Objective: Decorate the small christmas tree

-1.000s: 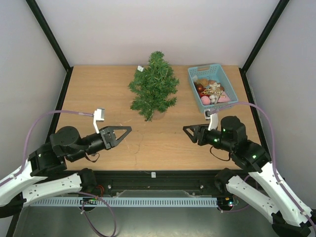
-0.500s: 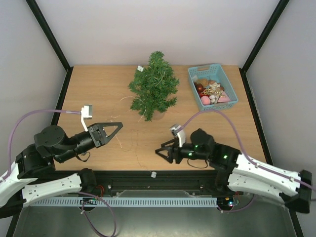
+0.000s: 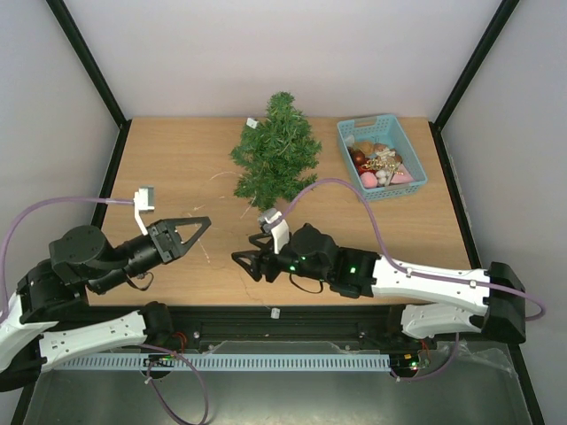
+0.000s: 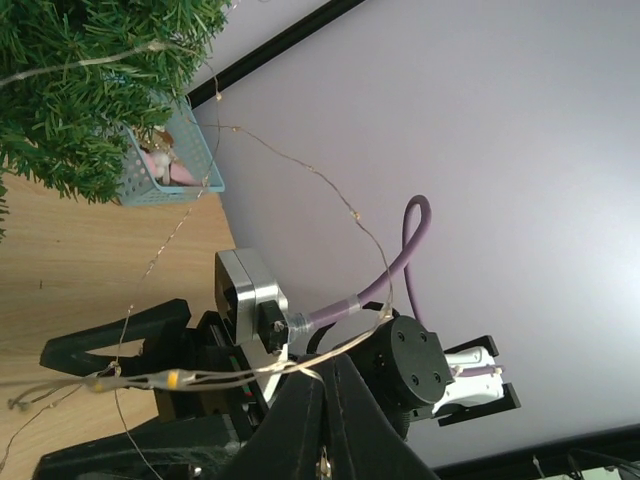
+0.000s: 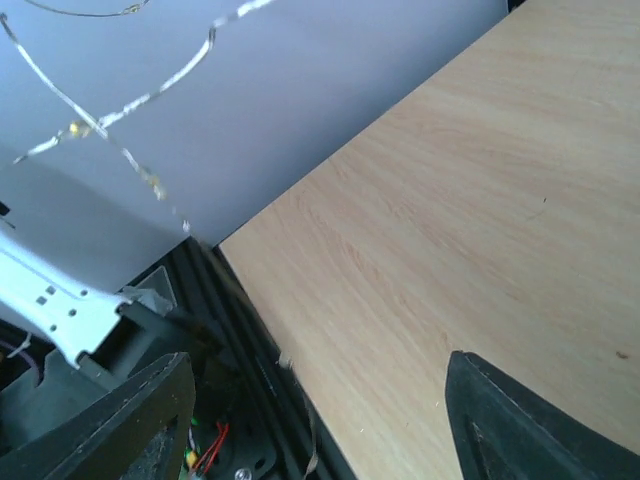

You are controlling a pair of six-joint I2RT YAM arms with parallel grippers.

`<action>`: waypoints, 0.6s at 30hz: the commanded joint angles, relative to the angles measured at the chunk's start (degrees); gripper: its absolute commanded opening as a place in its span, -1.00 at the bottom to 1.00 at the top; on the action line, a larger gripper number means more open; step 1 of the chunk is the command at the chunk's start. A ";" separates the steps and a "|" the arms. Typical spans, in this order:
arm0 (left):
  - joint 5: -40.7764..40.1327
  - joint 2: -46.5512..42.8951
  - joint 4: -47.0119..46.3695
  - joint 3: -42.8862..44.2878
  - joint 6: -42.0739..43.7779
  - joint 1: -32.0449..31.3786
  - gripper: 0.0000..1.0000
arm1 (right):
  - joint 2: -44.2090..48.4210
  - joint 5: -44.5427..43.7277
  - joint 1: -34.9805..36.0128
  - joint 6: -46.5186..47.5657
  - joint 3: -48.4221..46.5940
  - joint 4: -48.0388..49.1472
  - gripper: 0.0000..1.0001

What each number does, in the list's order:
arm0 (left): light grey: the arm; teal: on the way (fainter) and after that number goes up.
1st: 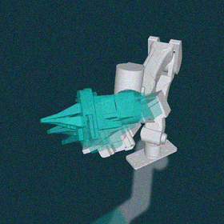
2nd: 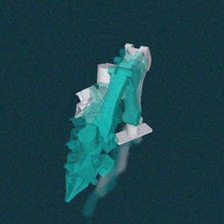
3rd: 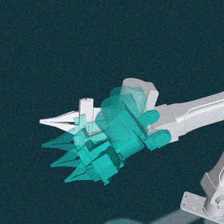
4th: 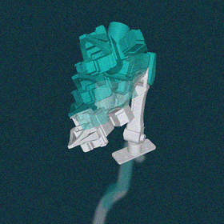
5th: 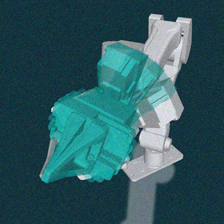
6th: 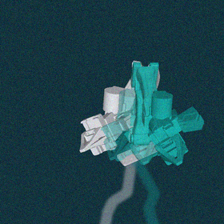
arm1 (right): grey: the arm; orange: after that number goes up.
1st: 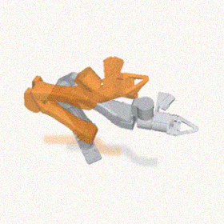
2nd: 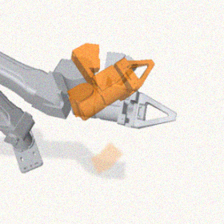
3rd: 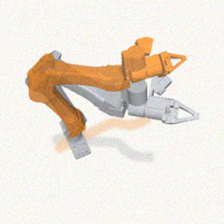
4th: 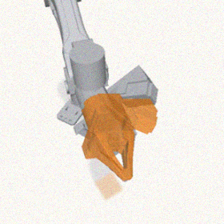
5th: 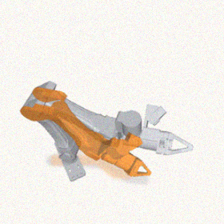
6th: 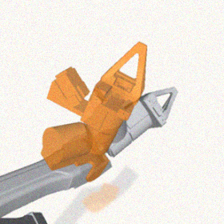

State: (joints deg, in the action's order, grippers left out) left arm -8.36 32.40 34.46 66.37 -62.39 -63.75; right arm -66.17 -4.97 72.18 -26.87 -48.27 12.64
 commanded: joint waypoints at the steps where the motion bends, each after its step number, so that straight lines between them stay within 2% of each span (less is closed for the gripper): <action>1: -1.31 -0.55 0.56 1.47 0.07 -0.39 -0.95 | -3.27 -4.69 0.83 1.58 -3.16 5.43 0.37; 5: -1.95 -0.78 0.97 2.25 0.25 -0.42 -0.95 | -4.50 -5.71 1.22 0.66 -2.76 7.22 0.08; 8: -2.76 -0.99 1.32 2.88 0.45 -0.37 -0.95 | -5.08 -6.57 2.01 0.84 -2.93 6.78 -0.28; 10: -3.60 -0.96 1.83 3.40 0.74 -0.41 -0.95 | -4.92 -6.41 2.58 1.04 -3.20 6.38 -0.63; 13: -5.99 -0.86 3.47 4.57 0.98 -0.42 -0.95 | -3.44 -7.98 4.55 2.14 -4.56 3.66 -0.95; 18: -13.46 -0.59 8.24 7.42 1.04 -0.43 -0.95 | 2.96 -11.37 7.23 3.32 -5.96 -3.32 -0.97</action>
State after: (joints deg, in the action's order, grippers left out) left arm -14.59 32.18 38.52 70.89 -62.06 -63.86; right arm -69.19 -12.32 77.69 -24.97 -51.27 14.00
